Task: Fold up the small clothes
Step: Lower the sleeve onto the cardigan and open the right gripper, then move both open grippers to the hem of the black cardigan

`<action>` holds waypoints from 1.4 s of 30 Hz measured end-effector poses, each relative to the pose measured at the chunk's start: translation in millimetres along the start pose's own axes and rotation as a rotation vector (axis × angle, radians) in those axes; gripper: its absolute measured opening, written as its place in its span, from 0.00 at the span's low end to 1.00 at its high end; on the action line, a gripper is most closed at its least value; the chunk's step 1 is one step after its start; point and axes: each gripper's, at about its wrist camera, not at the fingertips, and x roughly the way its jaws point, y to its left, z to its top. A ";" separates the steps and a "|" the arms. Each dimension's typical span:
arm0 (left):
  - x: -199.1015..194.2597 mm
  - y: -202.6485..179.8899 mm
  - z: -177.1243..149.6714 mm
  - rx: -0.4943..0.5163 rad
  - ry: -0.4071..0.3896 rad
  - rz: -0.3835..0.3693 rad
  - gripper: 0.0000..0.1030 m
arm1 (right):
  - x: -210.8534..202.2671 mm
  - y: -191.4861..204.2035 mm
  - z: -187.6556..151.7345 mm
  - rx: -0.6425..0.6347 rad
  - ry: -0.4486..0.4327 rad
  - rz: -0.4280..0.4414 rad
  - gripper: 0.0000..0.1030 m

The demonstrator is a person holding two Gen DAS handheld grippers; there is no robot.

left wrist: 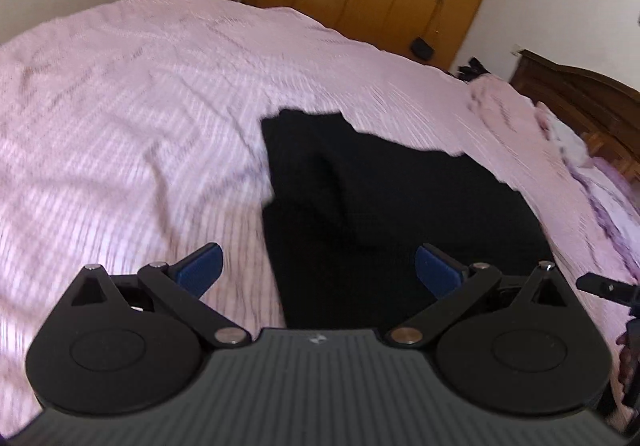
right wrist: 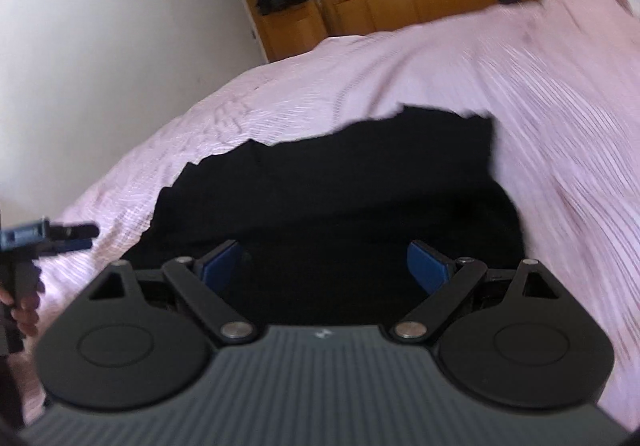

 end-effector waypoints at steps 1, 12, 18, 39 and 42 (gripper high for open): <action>-6.2 0.7 -8.6 -0.006 0.007 -0.013 1.00 | -8.6 -12.1 -5.4 0.036 -0.007 0.007 0.89; -53.9 11.4 -83.3 -0.136 0.142 -0.165 0.95 | -74.5 -75.9 -59.7 0.309 0.045 0.112 0.76; -75.4 16.9 -109.5 -0.256 0.177 -0.259 0.91 | -104.4 -75.8 -84.4 0.386 0.059 0.211 0.73; -51.7 3.6 -120.9 -0.365 0.212 -0.379 0.91 | -76.0 -68.5 -100.2 0.558 0.104 0.397 0.73; -64.6 4.3 -132.0 -0.364 0.213 -0.388 0.91 | -86.4 -59.8 -111.5 0.551 0.113 0.422 0.73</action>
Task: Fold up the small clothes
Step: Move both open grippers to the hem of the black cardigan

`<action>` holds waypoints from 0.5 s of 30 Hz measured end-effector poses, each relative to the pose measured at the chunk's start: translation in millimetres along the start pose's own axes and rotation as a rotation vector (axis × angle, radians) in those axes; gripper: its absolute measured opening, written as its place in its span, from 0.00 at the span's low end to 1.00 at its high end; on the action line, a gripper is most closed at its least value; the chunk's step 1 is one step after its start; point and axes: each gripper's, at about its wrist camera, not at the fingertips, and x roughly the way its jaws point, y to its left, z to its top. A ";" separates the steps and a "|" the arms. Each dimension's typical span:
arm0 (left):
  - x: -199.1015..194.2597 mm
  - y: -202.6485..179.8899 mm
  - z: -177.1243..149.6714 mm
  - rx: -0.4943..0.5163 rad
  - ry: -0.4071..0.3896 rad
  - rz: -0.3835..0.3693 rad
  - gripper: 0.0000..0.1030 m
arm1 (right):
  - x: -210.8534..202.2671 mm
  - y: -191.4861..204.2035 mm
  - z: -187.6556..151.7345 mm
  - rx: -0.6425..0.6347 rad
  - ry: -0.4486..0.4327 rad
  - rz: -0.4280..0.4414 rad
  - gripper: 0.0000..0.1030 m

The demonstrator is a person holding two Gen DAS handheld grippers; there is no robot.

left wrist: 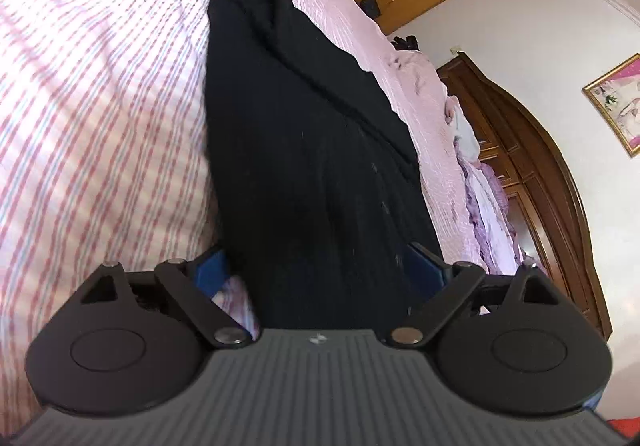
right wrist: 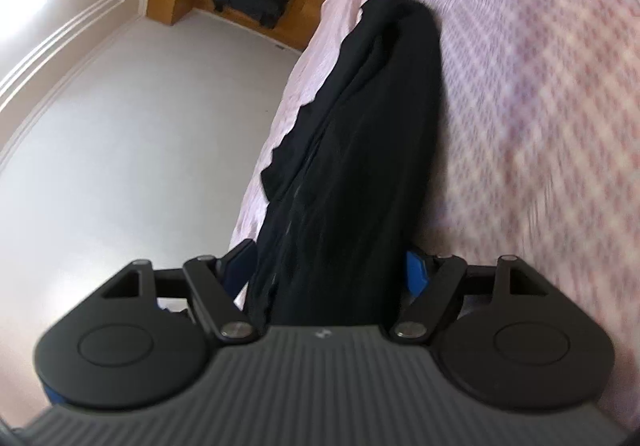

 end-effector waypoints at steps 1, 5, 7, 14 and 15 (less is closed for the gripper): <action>-0.5 -2.1 -5.1 0.002 0.000 0.000 0.91 | -1.8 1.8 -4.5 -0.004 0.004 0.005 0.73; -1.9 -3.8 -19.2 -0.003 0.003 -0.013 0.90 | -5.0 4.1 -9.7 -0.021 0.004 0.008 0.73; -3.4 -2.1 -23.7 -0.020 0.001 -0.026 0.86 | -4.1 4.0 -10.7 -0.018 0.003 0.005 0.71; 5.7 3.1 -26.1 -0.061 -0.001 -0.053 0.81 | -8.1 0.2 -15.3 -0.007 -0.006 0.025 0.68; 9.6 6.1 -22.1 -0.084 -0.014 -0.059 0.78 | -7.6 -0.4 -15.3 -0.002 -0.012 0.028 0.67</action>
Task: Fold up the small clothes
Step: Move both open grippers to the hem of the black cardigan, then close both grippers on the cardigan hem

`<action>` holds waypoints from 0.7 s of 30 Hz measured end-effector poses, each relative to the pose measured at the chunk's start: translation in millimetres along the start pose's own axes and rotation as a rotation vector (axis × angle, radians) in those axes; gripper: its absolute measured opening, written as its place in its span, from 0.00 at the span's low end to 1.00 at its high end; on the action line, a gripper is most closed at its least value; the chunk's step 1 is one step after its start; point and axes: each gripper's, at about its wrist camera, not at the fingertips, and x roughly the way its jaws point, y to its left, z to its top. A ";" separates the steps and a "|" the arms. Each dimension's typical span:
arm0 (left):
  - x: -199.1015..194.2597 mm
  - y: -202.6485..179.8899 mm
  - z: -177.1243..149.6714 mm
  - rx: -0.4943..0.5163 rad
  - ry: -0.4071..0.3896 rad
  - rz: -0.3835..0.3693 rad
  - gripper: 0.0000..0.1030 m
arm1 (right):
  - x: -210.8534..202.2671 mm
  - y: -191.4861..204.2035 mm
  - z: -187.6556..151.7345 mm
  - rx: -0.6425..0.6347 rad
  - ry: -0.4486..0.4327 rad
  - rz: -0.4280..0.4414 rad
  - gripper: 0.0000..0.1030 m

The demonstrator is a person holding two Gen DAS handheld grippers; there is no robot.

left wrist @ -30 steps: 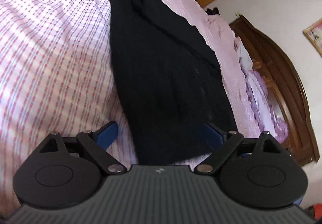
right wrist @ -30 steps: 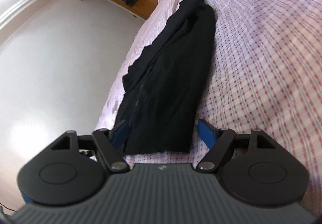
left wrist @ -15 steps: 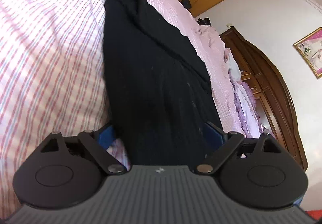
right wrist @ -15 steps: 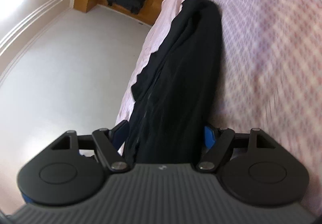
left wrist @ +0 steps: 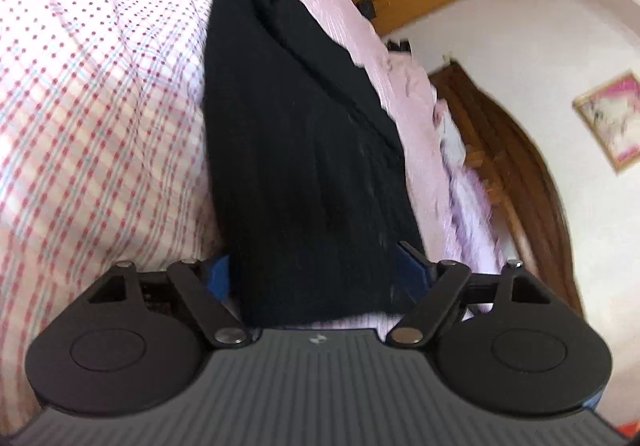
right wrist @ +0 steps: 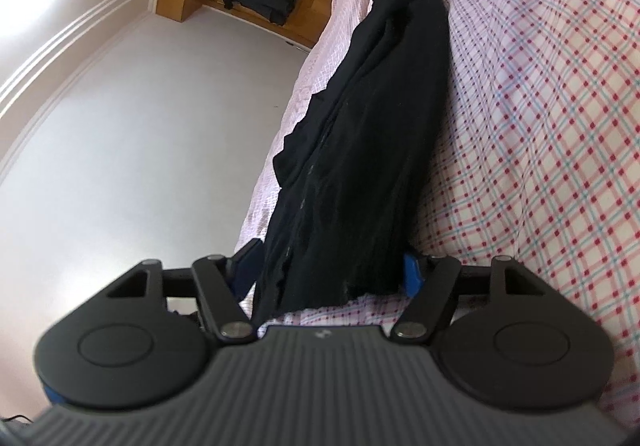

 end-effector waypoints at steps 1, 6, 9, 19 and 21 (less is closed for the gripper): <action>4.7 3.5 5.4 -0.027 -0.010 -0.005 0.76 | 0.3 -0.9 -0.1 0.007 -0.007 0.004 0.67; 2.7 5.4 1.5 -0.021 0.008 0.011 0.60 | -0.6 -4.7 -0.8 0.020 -0.024 -0.002 0.58; -6.0 7.8 -9.1 -0.026 0.012 0.009 0.52 | -4.8 -8.0 -2.0 0.029 -0.024 -0.006 0.50; -26.8 31.5 -13.9 -0.106 -0.014 0.034 0.12 | -11.0 -16.1 -6.8 0.057 -0.023 -0.039 0.11; -29.6 29.8 -13.7 -0.093 -0.018 0.030 0.10 | -11.9 -13.9 -7.3 0.050 -0.027 -0.036 0.10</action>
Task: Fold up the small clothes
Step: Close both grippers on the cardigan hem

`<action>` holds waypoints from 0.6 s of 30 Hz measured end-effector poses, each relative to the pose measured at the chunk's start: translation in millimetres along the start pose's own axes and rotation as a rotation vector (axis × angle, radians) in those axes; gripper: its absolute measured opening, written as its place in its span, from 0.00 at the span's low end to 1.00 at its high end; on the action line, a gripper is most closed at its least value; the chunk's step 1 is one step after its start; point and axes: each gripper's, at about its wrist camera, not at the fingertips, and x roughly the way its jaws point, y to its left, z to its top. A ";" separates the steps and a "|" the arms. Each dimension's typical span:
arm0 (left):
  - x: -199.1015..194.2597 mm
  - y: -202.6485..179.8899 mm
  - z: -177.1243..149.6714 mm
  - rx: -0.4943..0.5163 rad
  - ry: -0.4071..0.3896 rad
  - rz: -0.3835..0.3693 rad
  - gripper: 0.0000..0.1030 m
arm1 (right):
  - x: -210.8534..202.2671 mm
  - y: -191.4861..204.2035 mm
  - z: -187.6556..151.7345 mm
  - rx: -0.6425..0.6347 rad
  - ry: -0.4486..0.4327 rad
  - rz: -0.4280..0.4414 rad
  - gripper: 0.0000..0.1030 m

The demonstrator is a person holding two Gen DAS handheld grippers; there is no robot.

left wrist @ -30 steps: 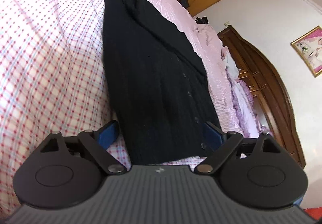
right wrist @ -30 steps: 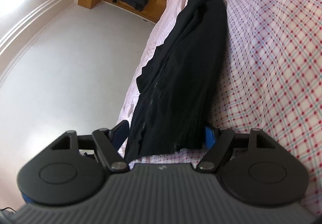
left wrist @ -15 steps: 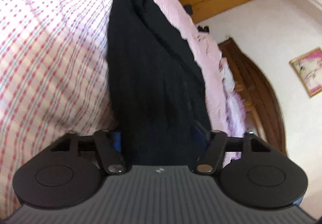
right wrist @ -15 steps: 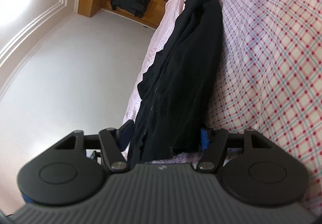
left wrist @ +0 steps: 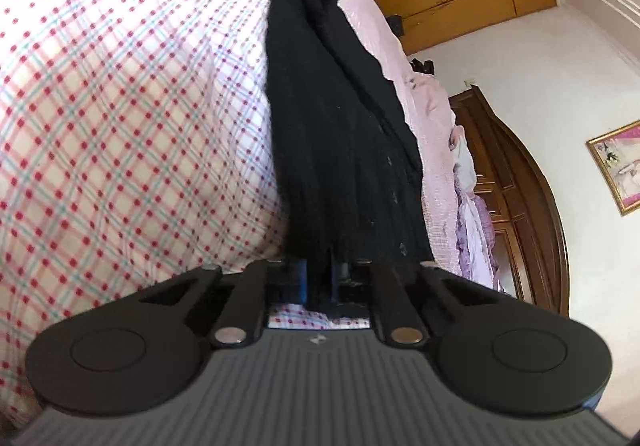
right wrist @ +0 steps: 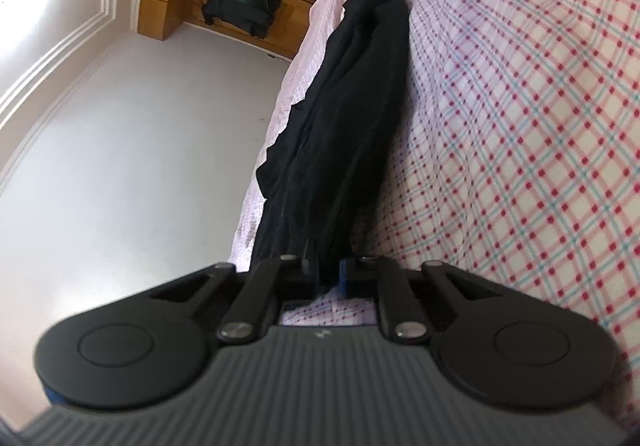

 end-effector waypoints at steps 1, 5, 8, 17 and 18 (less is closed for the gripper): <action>-2.6 -0.8 -0.4 0.010 -0.004 -0.002 0.09 | -0.9 1.8 -0.1 -0.008 -0.002 0.001 0.09; -10.3 -4.7 1.0 0.000 -0.024 -0.034 0.09 | -1.0 13.6 1.6 -0.044 -0.019 0.009 0.09; -17.0 -11.2 2.0 0.010 -0.044 -0.078 0.08 | -0.8 26.2 4.1 -0.101 -0.037 0.042 0.08; -21.8 -40.5 17.8 0.051 -0.088 -0.159 0.08 | 14.9 58.5 26.2 -0.199 -0.073 0.101 0.08; -22.5 -44.2 20.3 0.057 -0.093 -0.163 0.08 | 17.1 61.1 29.2 -0.204 -0.077 0.108 0.08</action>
